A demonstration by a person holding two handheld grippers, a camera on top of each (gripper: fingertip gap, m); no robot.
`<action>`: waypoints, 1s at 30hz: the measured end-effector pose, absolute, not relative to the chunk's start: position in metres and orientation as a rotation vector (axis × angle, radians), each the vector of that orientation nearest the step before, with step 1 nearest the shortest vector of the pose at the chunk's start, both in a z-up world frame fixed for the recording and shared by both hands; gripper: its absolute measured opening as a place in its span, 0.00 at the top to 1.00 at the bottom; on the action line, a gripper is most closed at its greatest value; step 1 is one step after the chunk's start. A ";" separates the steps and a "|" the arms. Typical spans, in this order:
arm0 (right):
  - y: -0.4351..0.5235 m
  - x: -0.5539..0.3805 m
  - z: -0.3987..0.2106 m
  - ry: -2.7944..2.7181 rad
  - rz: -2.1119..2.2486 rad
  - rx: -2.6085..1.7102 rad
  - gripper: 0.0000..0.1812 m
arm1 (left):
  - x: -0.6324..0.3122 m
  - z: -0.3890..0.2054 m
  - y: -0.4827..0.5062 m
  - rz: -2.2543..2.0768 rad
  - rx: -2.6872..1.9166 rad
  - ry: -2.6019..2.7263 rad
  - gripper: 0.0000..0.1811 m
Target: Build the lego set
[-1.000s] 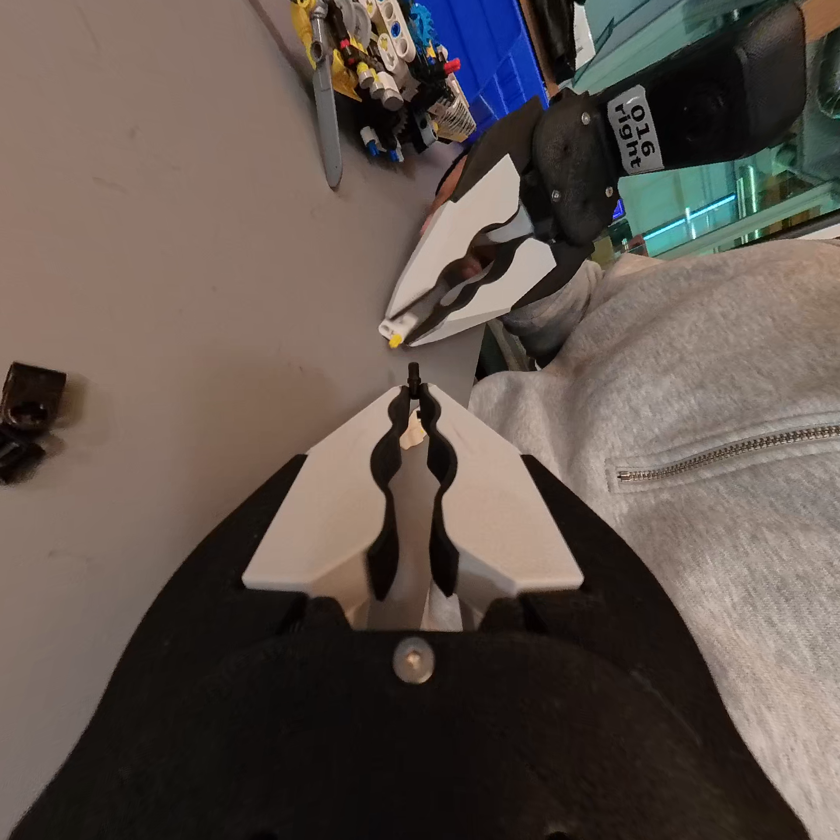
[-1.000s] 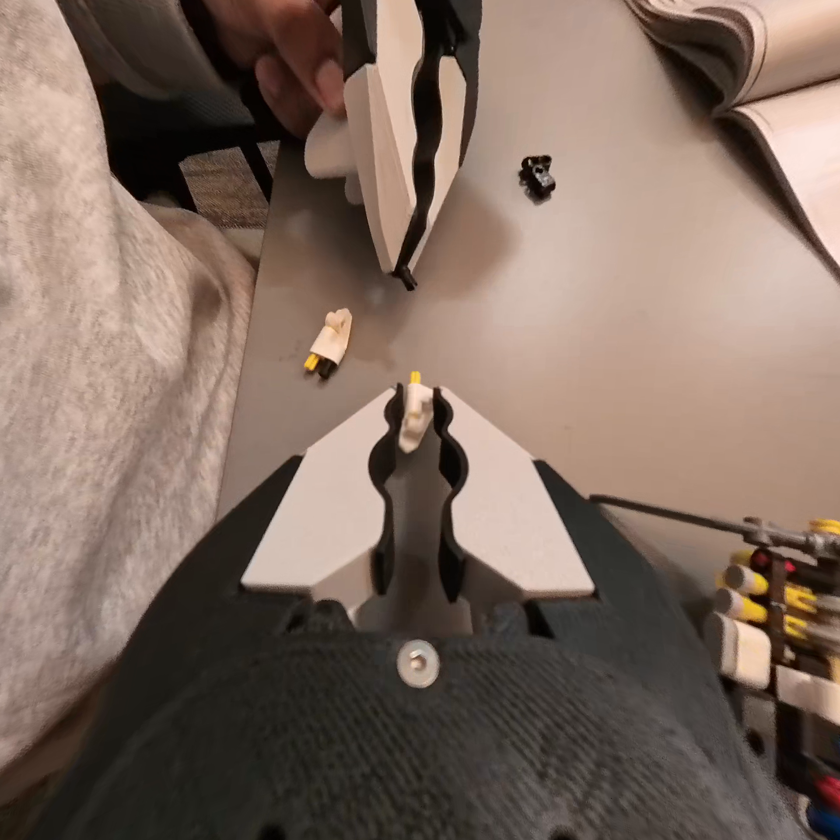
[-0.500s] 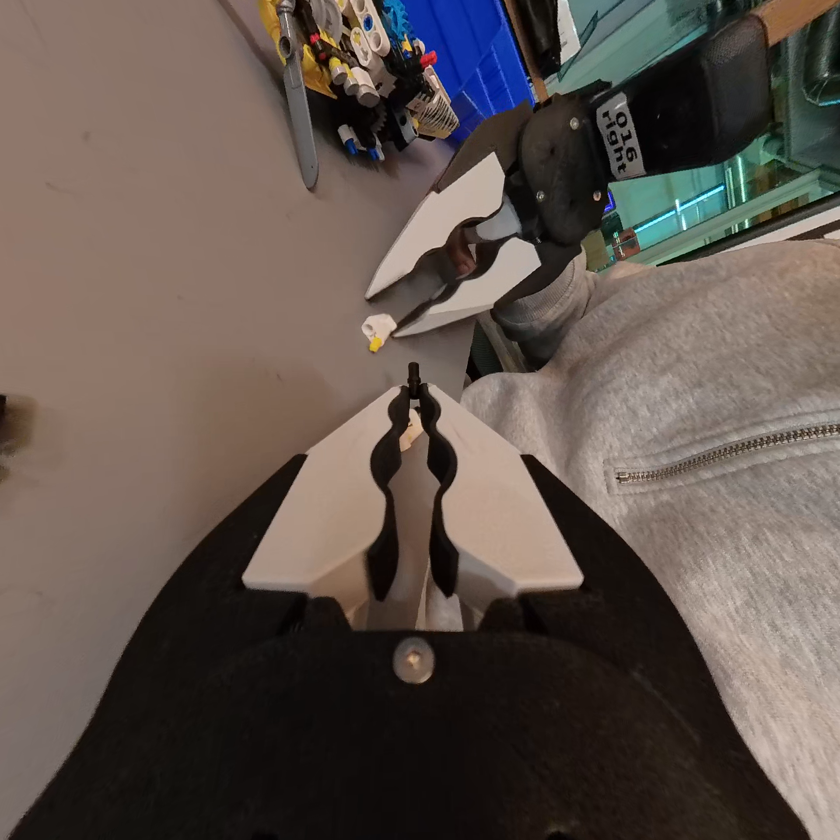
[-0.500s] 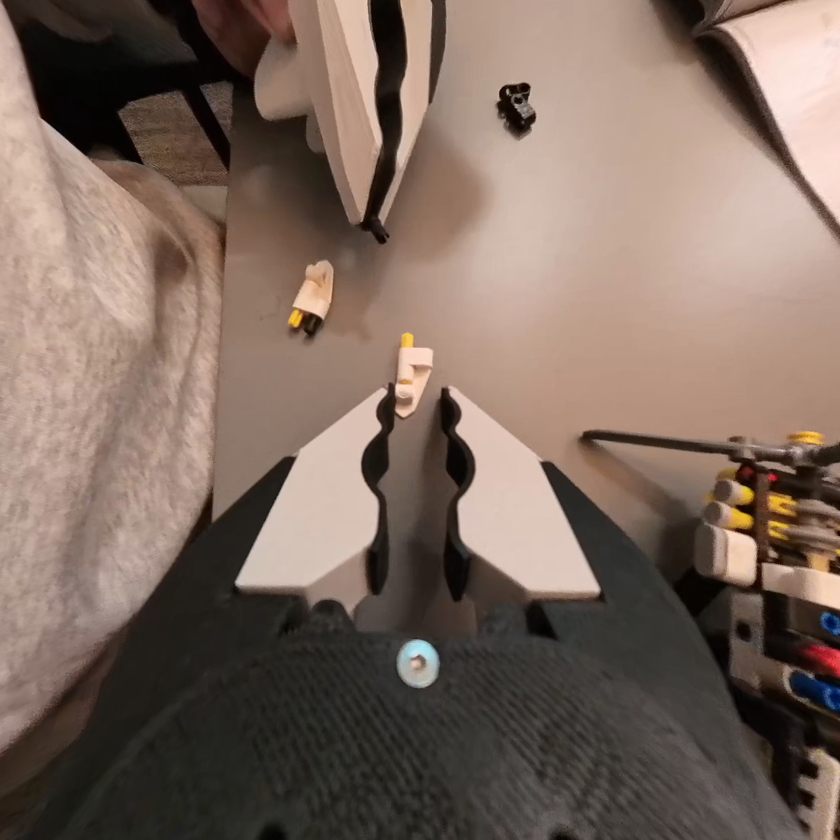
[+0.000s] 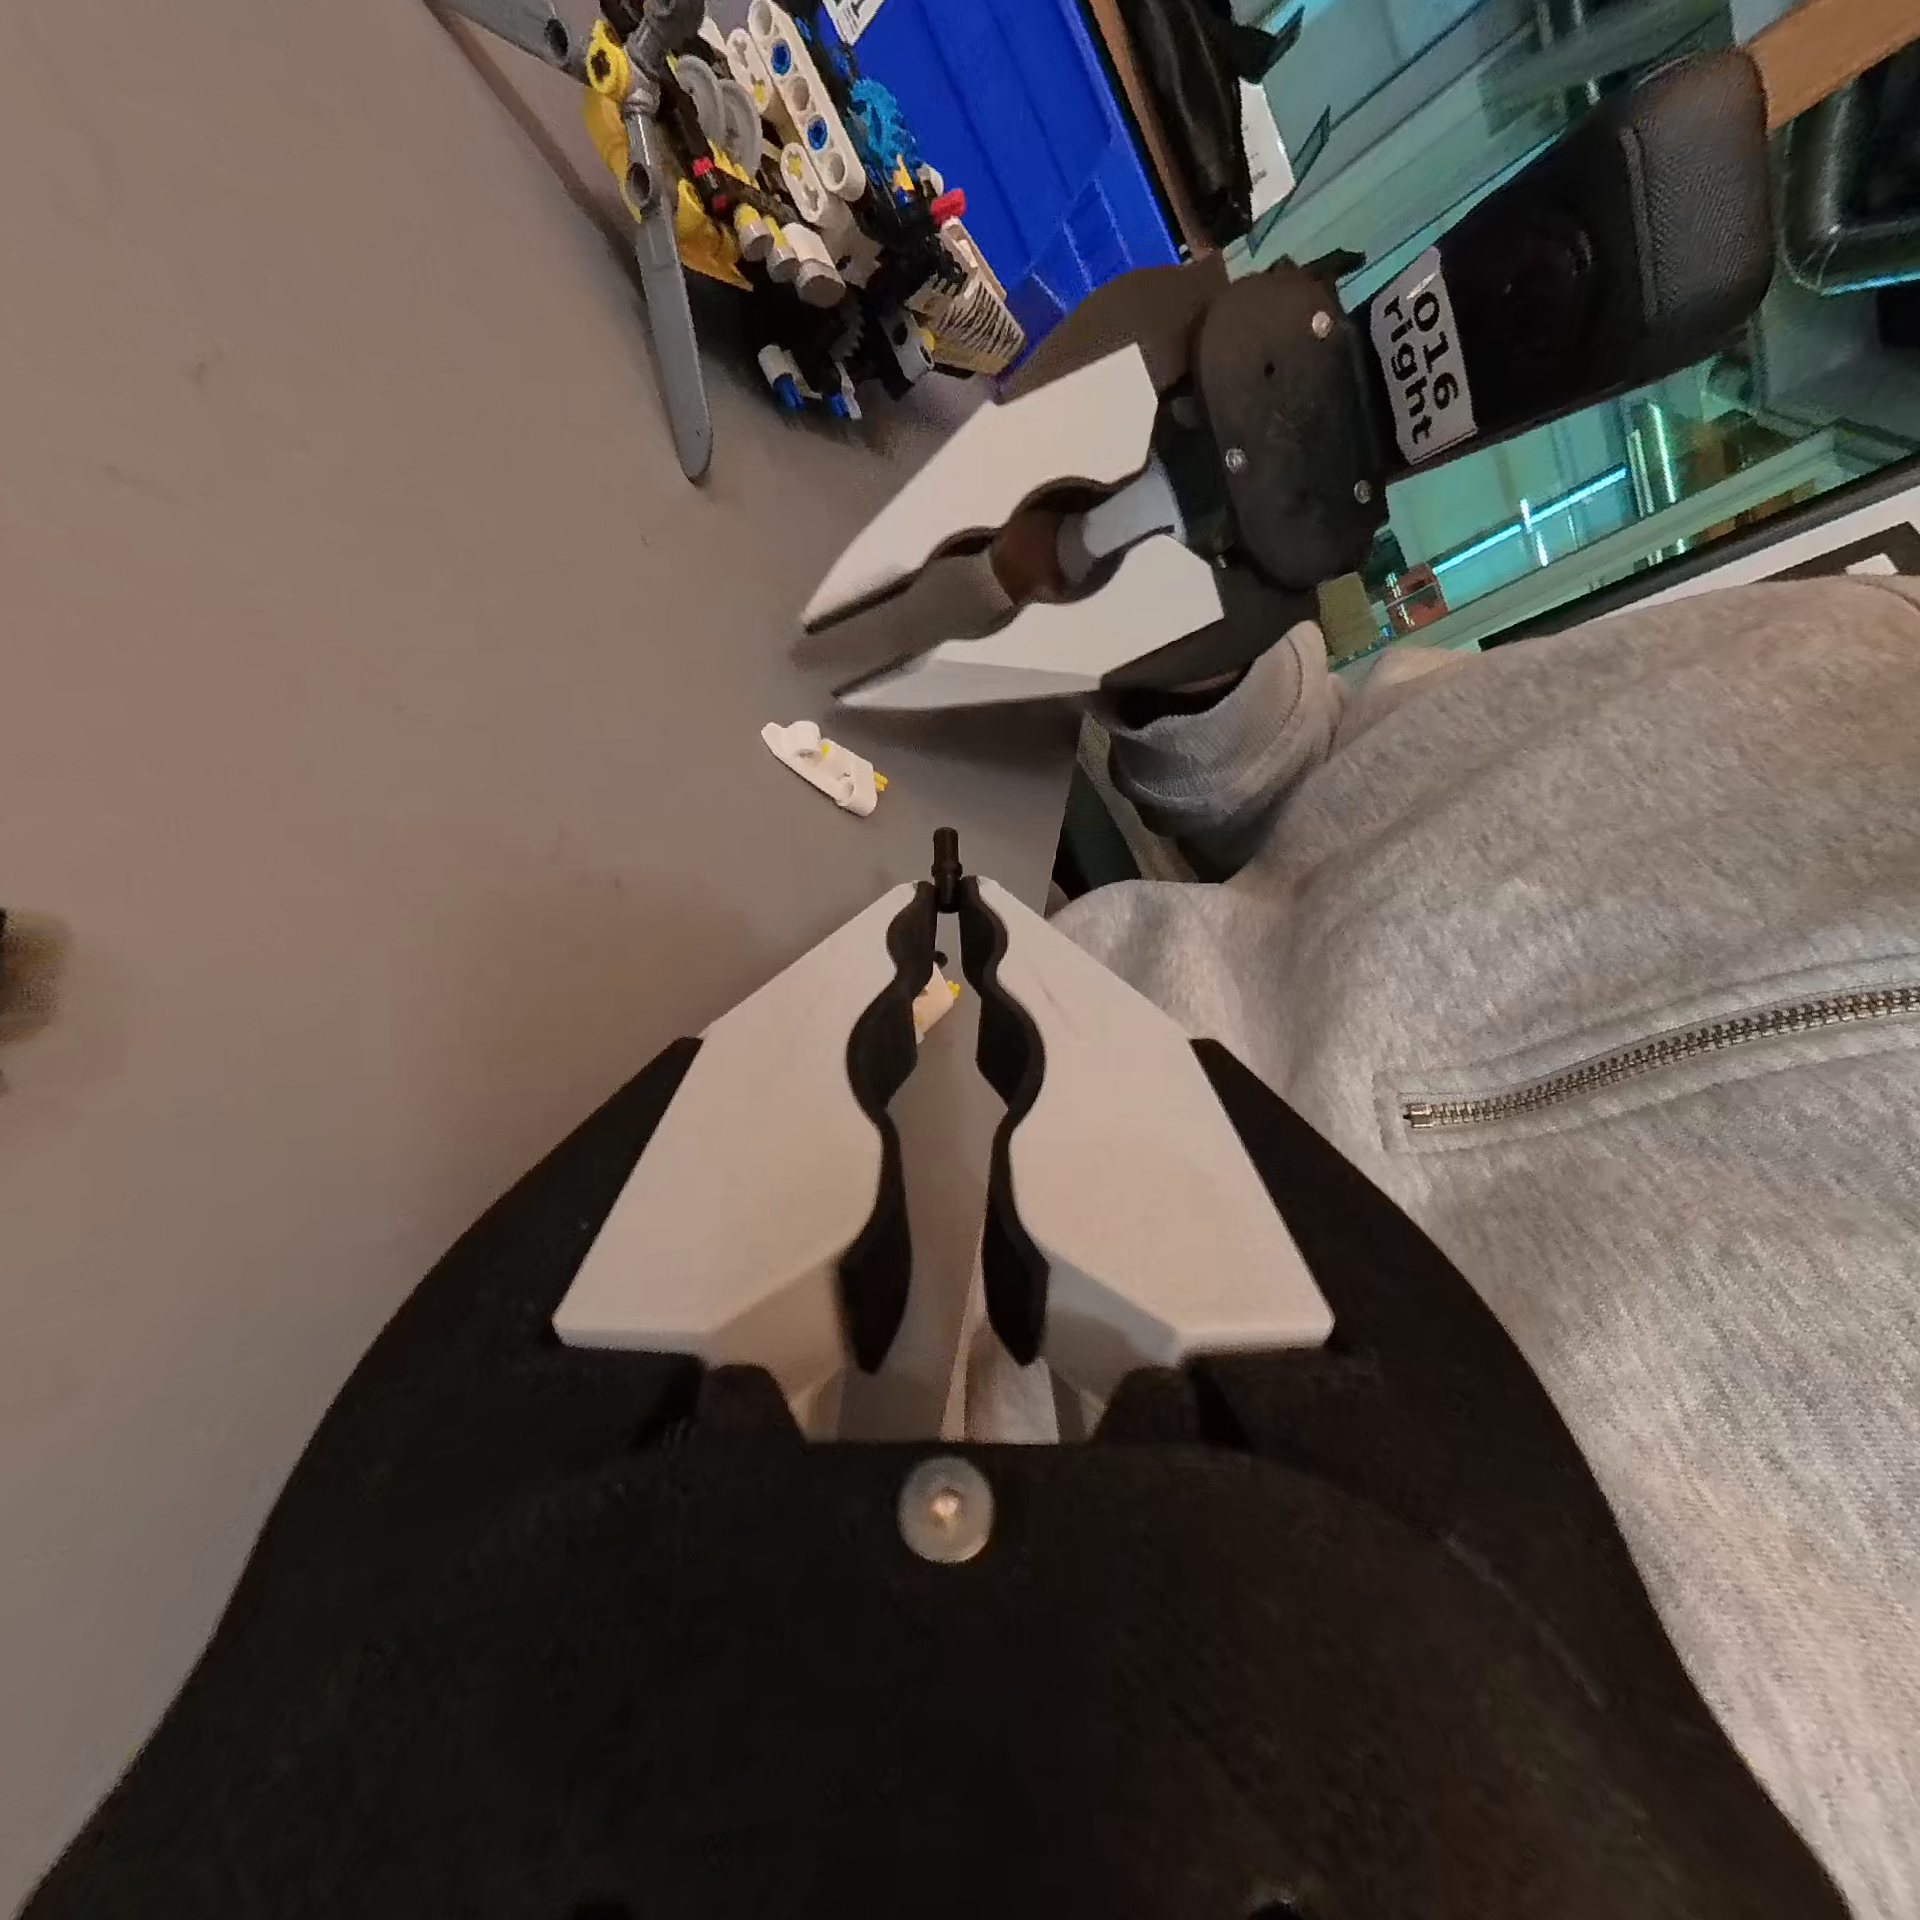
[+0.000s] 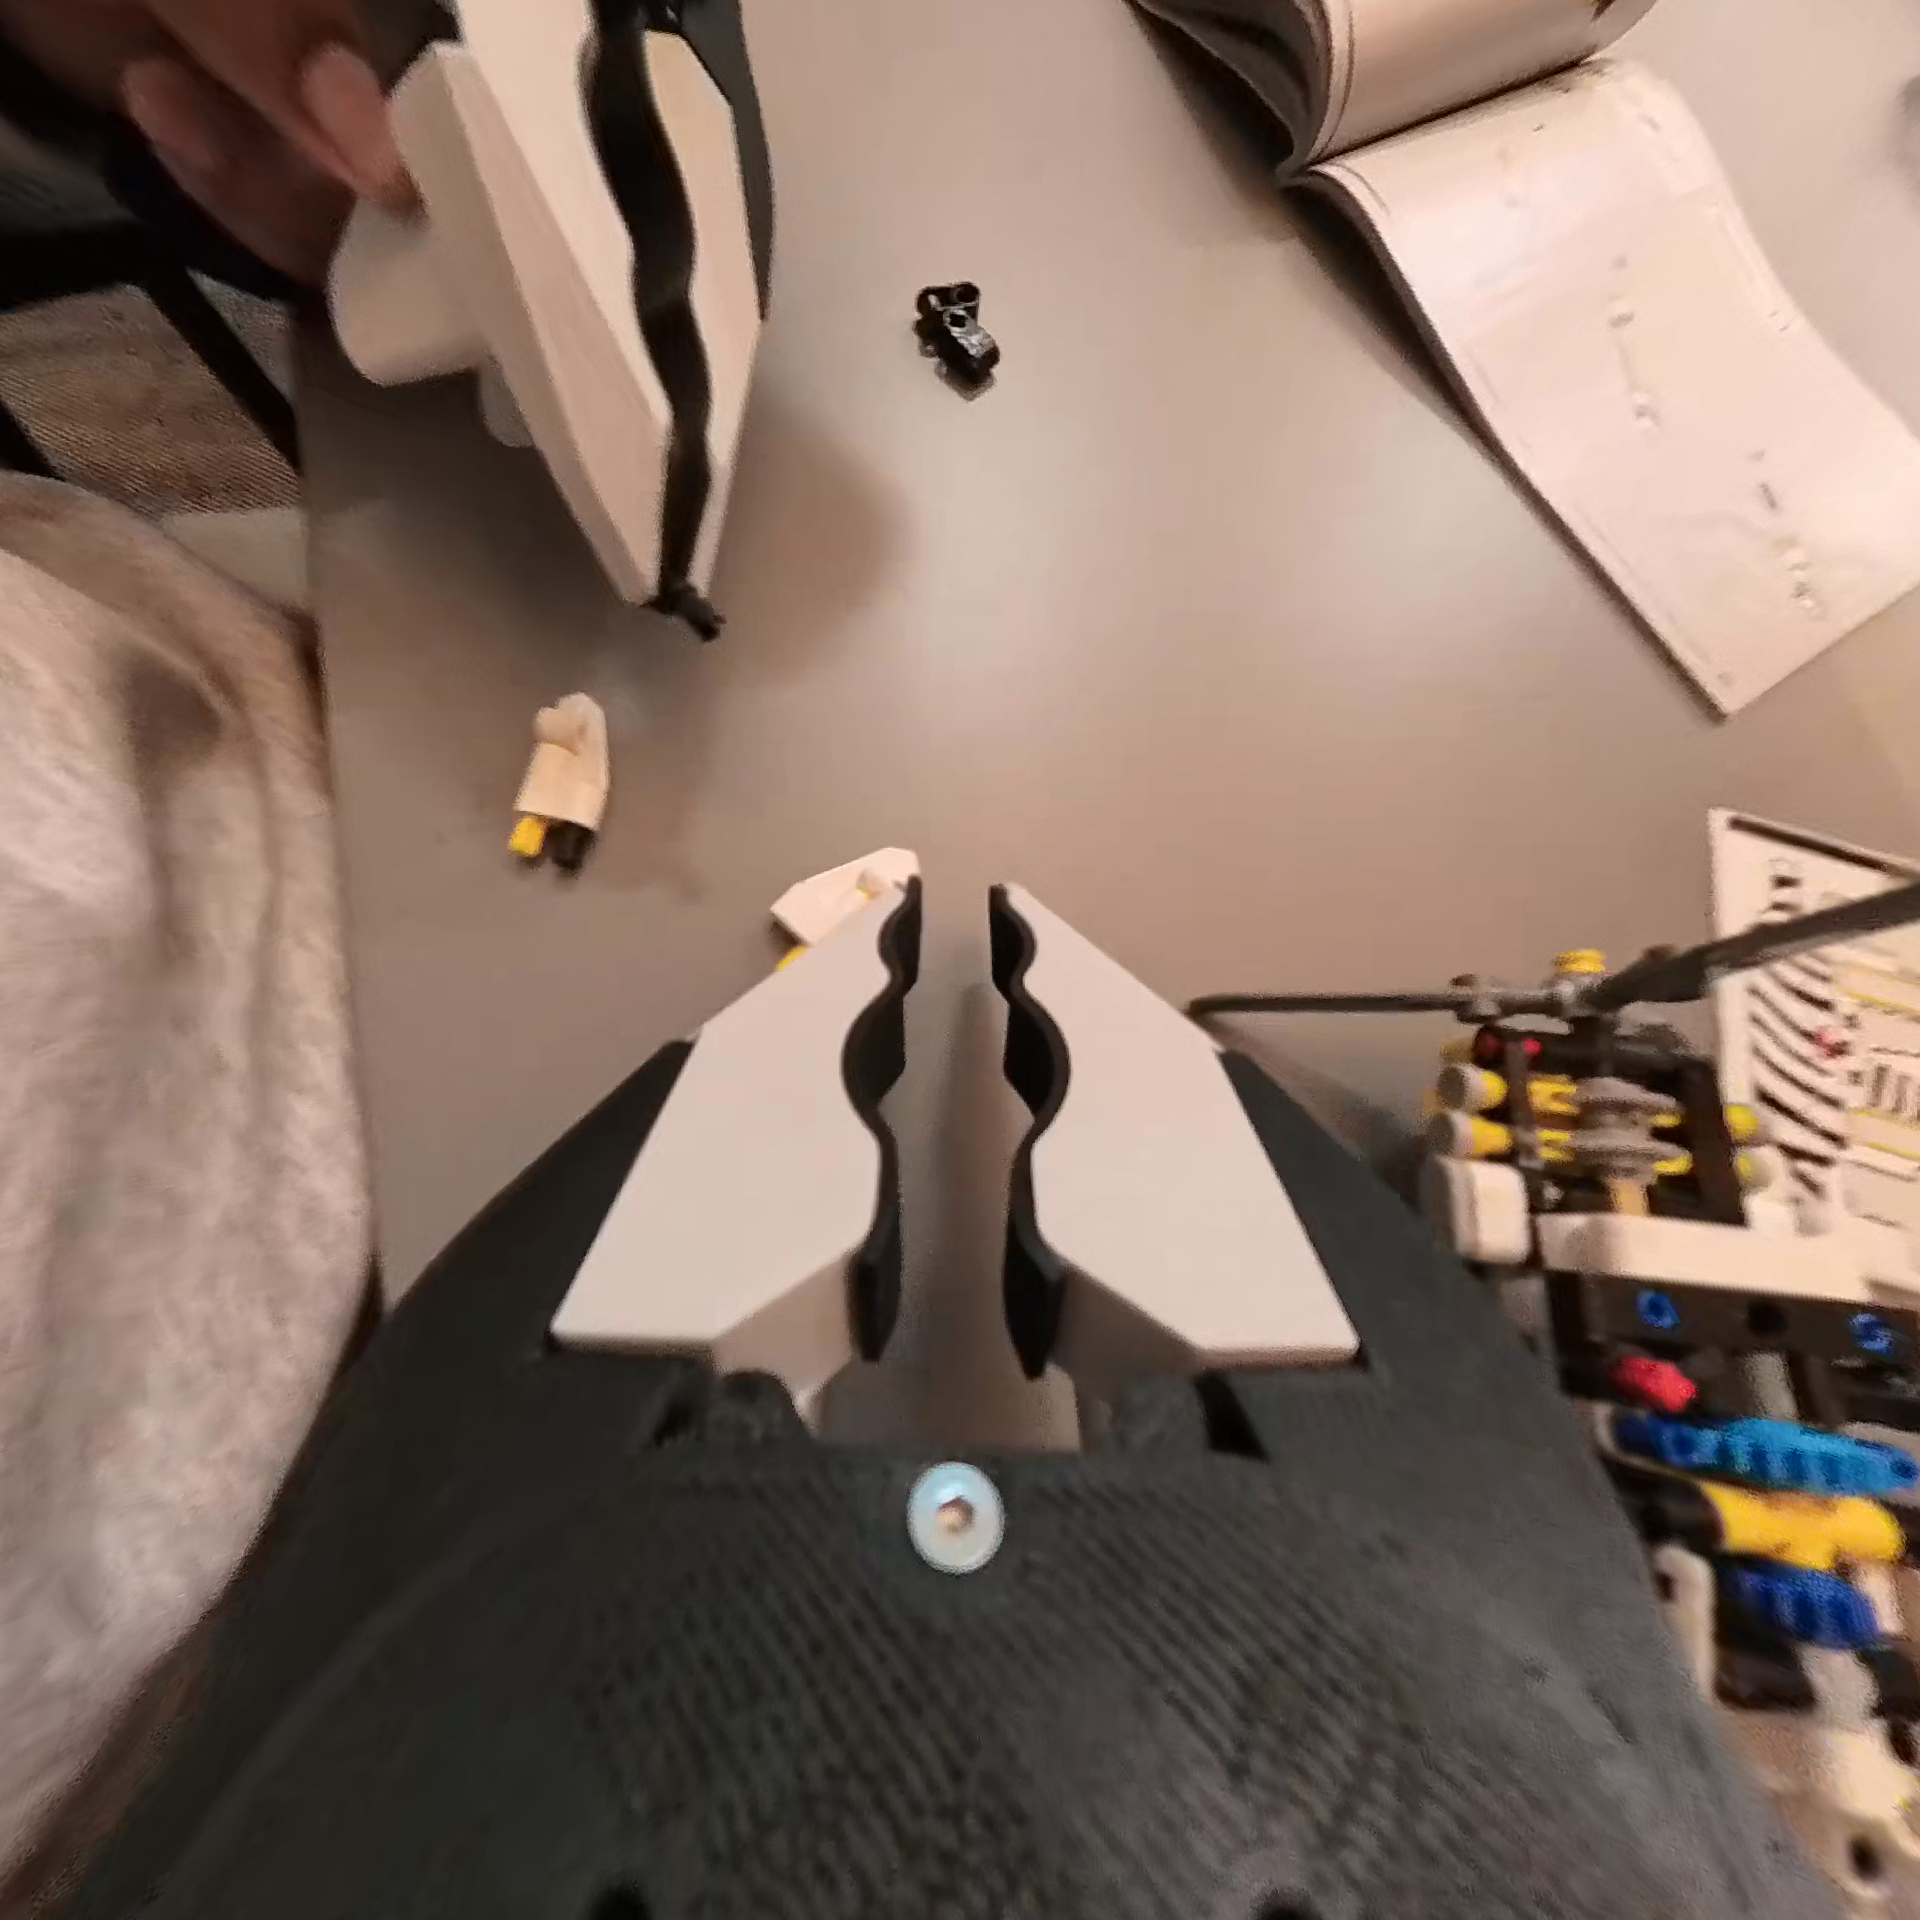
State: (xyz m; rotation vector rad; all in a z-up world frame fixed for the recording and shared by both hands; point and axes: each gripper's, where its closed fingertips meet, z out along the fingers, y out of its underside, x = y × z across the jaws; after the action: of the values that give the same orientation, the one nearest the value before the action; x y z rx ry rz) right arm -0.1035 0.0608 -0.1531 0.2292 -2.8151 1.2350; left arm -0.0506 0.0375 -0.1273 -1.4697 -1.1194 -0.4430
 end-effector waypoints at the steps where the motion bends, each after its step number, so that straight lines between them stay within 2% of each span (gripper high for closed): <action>1: 0.063 -0.099 -0.152 -2.840 1.254 0.210 0.94 | -0.052 -0.126 0.037 -0.441 -1.464 -1.117 1.00; 10: 0.072 -0.072 -0.165 -2.964 1.228 0.314 0.92 | -0.053 -0.123 0.041 -0.443 -1.455 -1.095 0.99; 19: 0.057 -0.100 -0.163 -2.818 1.179 0.305 0.91 | -0.051 -0.118 0.043 -0.430 -1.423 -1.087 1.00; 30: 0.039 -0.077 -0.103 -2.729 1.782 0.045 0.89 | -0.067 -0.109 0.049 -0.207 -1.459 -1.031 0.99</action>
State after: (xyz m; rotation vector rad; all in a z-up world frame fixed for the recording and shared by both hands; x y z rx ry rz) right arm -0.0766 0.0393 -0.1033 0.0450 -2.7286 1.7825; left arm -0.0673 0.0494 -0.1087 -1.4589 -1.0308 -0.2069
